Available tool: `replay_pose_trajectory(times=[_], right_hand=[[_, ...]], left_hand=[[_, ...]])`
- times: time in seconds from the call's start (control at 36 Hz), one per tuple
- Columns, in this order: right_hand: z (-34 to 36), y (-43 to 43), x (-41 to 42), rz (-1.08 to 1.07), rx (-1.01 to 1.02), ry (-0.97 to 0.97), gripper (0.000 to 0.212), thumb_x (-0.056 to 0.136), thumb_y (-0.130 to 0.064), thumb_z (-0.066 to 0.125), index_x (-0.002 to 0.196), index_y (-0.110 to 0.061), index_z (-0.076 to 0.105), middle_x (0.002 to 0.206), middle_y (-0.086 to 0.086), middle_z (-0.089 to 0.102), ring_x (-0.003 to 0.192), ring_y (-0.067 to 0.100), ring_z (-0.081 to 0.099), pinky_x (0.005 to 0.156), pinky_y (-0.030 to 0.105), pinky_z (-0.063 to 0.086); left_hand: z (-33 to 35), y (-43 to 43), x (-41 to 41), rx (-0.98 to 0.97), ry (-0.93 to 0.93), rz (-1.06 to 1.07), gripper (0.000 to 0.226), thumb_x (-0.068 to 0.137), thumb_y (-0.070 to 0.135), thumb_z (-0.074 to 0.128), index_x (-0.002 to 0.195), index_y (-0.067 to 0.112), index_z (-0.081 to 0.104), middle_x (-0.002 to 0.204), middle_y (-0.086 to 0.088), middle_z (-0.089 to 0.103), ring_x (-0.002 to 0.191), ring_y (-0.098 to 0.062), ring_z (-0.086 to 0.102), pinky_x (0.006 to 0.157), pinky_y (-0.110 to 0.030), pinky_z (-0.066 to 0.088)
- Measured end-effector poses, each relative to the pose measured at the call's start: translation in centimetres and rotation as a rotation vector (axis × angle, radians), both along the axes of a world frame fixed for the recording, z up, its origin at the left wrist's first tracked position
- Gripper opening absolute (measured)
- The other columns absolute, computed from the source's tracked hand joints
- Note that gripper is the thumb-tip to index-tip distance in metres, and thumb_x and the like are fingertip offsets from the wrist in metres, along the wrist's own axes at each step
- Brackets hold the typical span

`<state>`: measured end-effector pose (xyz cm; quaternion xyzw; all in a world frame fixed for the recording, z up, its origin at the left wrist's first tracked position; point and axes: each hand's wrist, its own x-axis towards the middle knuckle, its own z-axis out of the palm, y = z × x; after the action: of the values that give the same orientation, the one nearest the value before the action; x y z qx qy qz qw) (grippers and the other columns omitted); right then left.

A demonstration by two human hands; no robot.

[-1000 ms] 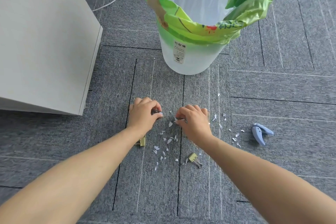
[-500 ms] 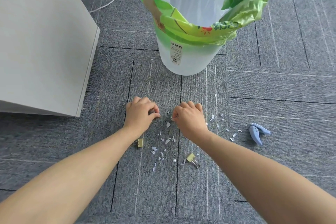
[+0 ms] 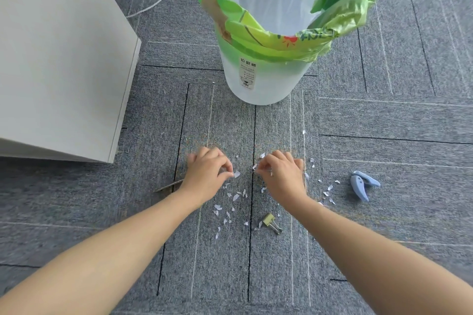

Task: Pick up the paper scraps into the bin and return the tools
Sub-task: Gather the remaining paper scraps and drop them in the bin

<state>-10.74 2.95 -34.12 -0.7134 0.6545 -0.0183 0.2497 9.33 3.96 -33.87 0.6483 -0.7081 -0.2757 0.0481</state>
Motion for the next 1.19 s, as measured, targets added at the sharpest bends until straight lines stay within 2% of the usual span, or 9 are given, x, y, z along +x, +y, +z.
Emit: replay_pose_trajectory(times=[0.11,0.19,0.33,0.58,0.81,0.97,1.08,1.19], right_hand=[[0.0,-0.4,0.4,-0.004,-0.014,0.020,0.007,0.088,-0.042,0.063,0.092,-0.036,0.063,0.097,-0.018,0.054,0.098,0.011,0.042,0.087,0.032,0.024],[0.1,-0.7,0.4,-0.008,-0.027,0.004,0.015,0.084,-0.042,0.068,0.094,-0.035,0.058,0.097,-0.018,0.053,0.098,0.011,0.043,0.090,0.033,0.027],[0.0,-1.3,0.2,0.010,-0.021,-0.003,0.025,0.079,-0.045,0.071,0.098,-0.040,0.056,0.104,-0.018,0.049,0.100,0.010,0.039,0.089,0.033,0.026],[0.2,-1.3,0.2,0.022,0.011,-0.002,0.012,0.082,-0.043,0.069,0.091,-0.039,0.063,0.105,-0.018,0.048,0.104,0.010,0.036,0.091,0.032,0.022],[0.2,-1.0,0.2,0.079,0.002,0.055,0.012,0.086,-0.044,0.063,0.096,-0.037,0.065,0.109,-0.017,0.050,0.109,0.011,0.037,0.097,0.033,0.023],[0.5,-1.6,-0.4,-0.189,-0.020,-0.015,0.017,0.083,-0.050,0.064,0.096,-0.040,0.065,0.106,-0.019,0.049,0.102,0.008,0.036,0.087,0.031,0.021],[0.4,-1.9,-0.9,-0.153,0.012,0.013,0.019,0.079,-0.051,0.067,0.094,-0.040,0.066,0.104,-0.018,0.053,0.101,0.010,0.039,0.087,0.034,0.026],[0.2,-2.0,-0.8,-0.176,-0.032,0.008,0.024,0.077,-0.051,0.069,0.093,-0.038,0.057,0.097,-0.020,0.051,0.097,0.010,0.042,0.086,0.032,0.027]], left_hand=[[0.1,0.0,-0.7,0.004,0.015,-0.001,0.011,0.083,0.046,0.065,0.086,0.035,0.064,0.102,0.019,0.052,0.107,-0.007,0.036,0.092,-0.031,0.021],[0.0,-0.2,-1.3,0.006,0.005,-0.012,0.012,0.082,0.047,0.066,0.086,0.036,0.064,0.100,0.020,0.050,0.104,-0.007,0.036,0.089,-0.031,0.021],[-0.4,-0.2,-1.6,0.008,0.008,0.000,0.014,0.080,0.048,0.067,0.086,0.036,0.063,0.097,0.020,0.050,0.104,-0.009,0.037,0.094,-0.035,0.026],[-0.3,-0.2,-1.6,0.002,0.040,0.053,0.025,0.078,0.048,0.069,0.096,0.034,0.058,0.101,0.020,0.052,0.101,-0.006,0.036,0.086,-0.028,0.021],[-0.3,-0.3,-1.8,0.029,0.034,0.047,0.016,0.079,0.046,0.069,0.088,0.035,0.065,0.101,0.019,0.052,0.105,-0.008,0.034,0.092,-0.032,0.022],[-0.3,-0.3,-1.8,0.035,0.023,0.060,0.014,0.082,0.046,0.067,0.087,0.034,0.064,0.098,0.021,0.050,0.106,-0.008,0.036,0.094,-0.032,0.023],[-0.3,-1.5,-1.8,-0.011,0.020,0.119,0.014,0.082,0.046,0.067,0.087,0.033,0.063,0.099,0.018,0.053,0.107,-0.010,0.039,0.094,-0.033,0.026],[-0.1,-2.6,-2.1,-0.027,0.005,0.126,0.015,0.081,0.046,0.068,0.087,0.033,0.065,0.101,0.017,0.055,0.107,-0.010,0.040,0.096,-0.035,0.028]])
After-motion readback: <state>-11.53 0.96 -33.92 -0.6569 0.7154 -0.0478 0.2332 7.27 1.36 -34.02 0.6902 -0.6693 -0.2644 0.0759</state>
